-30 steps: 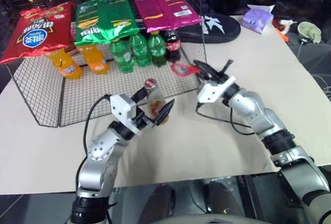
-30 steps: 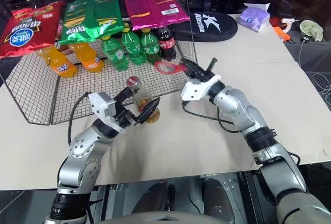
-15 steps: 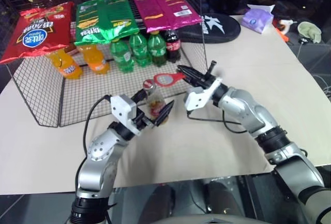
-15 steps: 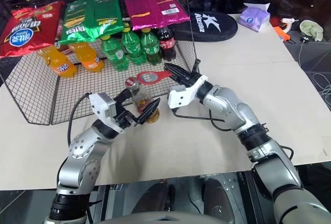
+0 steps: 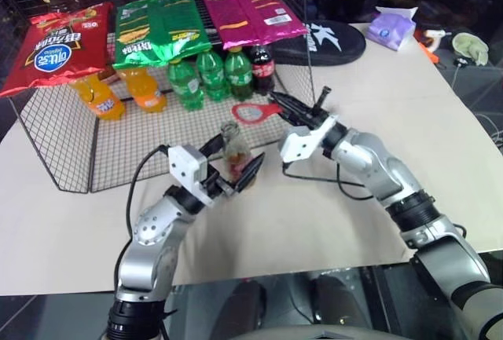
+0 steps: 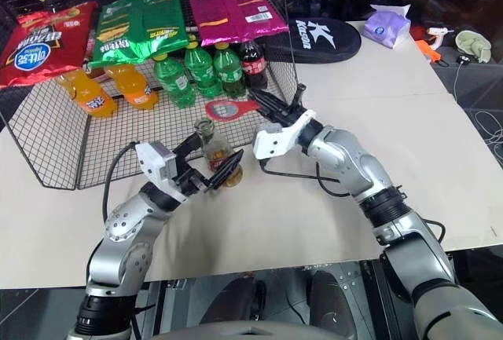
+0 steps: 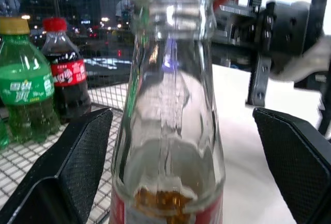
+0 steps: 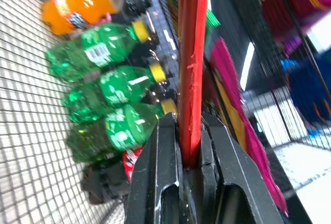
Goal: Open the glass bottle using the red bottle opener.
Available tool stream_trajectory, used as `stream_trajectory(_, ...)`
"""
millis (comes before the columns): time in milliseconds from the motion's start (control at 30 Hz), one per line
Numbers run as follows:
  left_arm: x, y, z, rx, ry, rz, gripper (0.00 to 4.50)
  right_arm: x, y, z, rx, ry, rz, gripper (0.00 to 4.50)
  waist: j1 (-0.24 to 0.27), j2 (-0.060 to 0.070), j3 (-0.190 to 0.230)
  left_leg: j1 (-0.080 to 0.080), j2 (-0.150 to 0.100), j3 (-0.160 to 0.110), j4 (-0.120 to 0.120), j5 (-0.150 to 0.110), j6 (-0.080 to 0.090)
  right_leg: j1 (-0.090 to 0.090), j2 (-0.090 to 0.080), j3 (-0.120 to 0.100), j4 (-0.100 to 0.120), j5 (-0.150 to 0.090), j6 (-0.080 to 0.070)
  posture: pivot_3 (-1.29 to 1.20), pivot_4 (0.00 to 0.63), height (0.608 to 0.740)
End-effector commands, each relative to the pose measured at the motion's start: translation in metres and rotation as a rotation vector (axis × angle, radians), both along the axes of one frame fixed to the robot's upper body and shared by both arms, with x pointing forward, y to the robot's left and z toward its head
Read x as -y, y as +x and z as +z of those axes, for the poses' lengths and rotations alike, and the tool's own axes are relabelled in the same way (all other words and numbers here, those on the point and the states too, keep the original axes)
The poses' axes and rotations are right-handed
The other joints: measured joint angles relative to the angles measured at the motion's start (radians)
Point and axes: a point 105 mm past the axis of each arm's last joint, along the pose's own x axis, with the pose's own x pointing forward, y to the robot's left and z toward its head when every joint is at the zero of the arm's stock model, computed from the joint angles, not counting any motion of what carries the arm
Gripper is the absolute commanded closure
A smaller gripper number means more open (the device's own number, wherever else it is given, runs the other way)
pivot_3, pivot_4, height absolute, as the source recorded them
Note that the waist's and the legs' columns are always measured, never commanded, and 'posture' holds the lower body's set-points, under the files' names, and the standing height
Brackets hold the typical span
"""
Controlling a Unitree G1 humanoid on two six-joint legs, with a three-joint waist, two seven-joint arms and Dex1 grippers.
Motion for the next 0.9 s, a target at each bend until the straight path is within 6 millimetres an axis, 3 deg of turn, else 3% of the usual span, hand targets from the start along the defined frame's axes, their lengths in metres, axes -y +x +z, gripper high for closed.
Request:
stream_trajectory(33,-0.004,-0.01,0.018,0.068,-0.007,-0.005,0.02,0.024,0.004,0.013,-0.004,0.098,-0.044,4.5,0.001,0.0,0.0,0.0,0.0,0.0,0.0,0.0,0.0,0.0,0.0,0.0,0.0,0.0,0.0,0.0,0.15,0.74)
stream_trajectory(233,-0.019,-0.024,0.022,0.069,0.021,0.016,0.02,0.057,0.005,-0.003,-0.161,0.171,-0.083,4.5,0.001,0.0,0.0,0.0,0.0,0.0,0.0,0.0,0.0,0.0,0.0,0.0,0.0,0.0,0.0,0.0,0.15,0.74)
stream_trajectory(333,-0.029,-0.035,0.024,0.057,0.037,0.027,0.02,0.062,-0.004,-0.035,-0.531,0.266,-0.03,4.5,0.0,0.0,0.0,0.0,0.001,0.0,-0.001,0.0,0.0,0.0,0.0,0.001,-0.001,0.0,0.0,0.0,0.15,0.74)
stream_trajectory(567,-0.056,-0.052,0.01,-0.012,0.064,0.134,0.02,0.042,-0.077,-0.09,-1.419,0.377,0.186,4.5,0.003,0.002,0.001,0.0,0.003,0.0,-0.003,-0.001,0.001,0.001,-0.003,0.001,-0.002,0.0,0.0,0.0,0.15,0.74)
stream_trajectory(633,-0.061,-0.059,0.003,-0.039,0.083,0.149,0.02,0.04,-0.09,-0.097,-1.528,0.356,0.19,4.5,0.005,0.002,0.001,0.001,0.003,0.0,-0.003,-0.002,0.003,0.001,-0.003,0.001,-0.002,0.0,0.0,0.0,0.15,0.74)
stream_trajectory(733,-0.076,-0.068,-0.014,-0.114,0.109,0.192,0.02,0.044,-0.086,-0.102,-1.592,0.451,0.127,4.5,0.007,0.001,0.001,0.001,0.003,0.0,-0.003,-0.003,0.004,0.001,-0.003,0.0,-0.002,0.0,0.0,0.0,0.15,0.74)
stream_trajectory(767,-0.081,-0.07,-0.019,-0.135,0.114,0.206,0.0,0.046,-0.086,-0.104,-1.603,0.46,0.111,3.65,0.008,0.001,0.001,0.001,0.003,0.0,-0.003,-0.003,0.004,0.001,-0.003,0.0,-0.002,0.0,0.0,0.0,0.15,0.74)
stream_trajectory(800,-0.085,-0.071,-0.023,-0.15,0.114,0.221,0.0,0.048,-0.086,-0.107,-1.608,0.451,0.097,3.42,0.01,0.002,0.001,0.001,0.003,0.0,-0.003,-0.003,0.004,0.001,-0.003,0.0,-0.002,0.0,0.0,0.0,0.15,0.74)
stream_trajectory(900,-0.1,-0.071,-0.036,-0.203,0.113,0.272,0.0,0.06,-0.083,-0.11,-1.57,0.437,0.05,1.99,0.025,0.001,0.001,0.0,0.001,-0.001,-0.003,-0.003,0.004,0.001,-0.002,-0.001,-0.002,0.0,0.0,0.0,0.15,0.74)
